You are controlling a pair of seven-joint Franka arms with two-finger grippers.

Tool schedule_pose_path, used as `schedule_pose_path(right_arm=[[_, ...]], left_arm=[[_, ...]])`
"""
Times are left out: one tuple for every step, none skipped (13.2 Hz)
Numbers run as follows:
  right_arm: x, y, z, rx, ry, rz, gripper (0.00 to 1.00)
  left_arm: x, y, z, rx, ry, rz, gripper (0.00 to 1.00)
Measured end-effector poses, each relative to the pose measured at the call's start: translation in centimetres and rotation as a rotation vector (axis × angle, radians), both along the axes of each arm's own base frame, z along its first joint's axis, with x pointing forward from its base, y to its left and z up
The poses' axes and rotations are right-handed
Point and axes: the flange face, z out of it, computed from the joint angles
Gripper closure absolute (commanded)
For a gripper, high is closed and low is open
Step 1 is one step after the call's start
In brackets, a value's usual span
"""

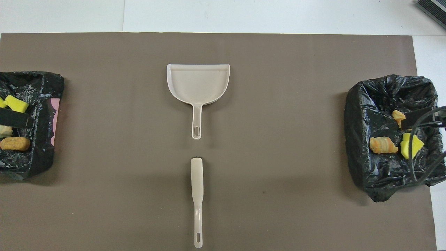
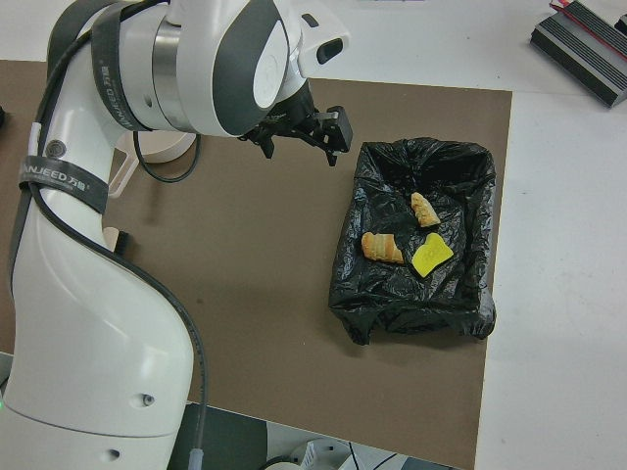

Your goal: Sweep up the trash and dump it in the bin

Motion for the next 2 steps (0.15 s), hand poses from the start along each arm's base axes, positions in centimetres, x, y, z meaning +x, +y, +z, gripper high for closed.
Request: schedule_pose_path(right_arm=[[0.0, 0.0, 0.0, 0.0, 0.0, 0.0, 0.0], [0.0, 0.0, 0.0, 0.0, 0.0, 0.0, 0.0]], left_arm=[[0.0, 0.01, 0.0, 0.0, 0.0, 0.0, 0.0], [0.0, 0.02, 0.0, 0.0, 0.0, 0.0, 0.0]])
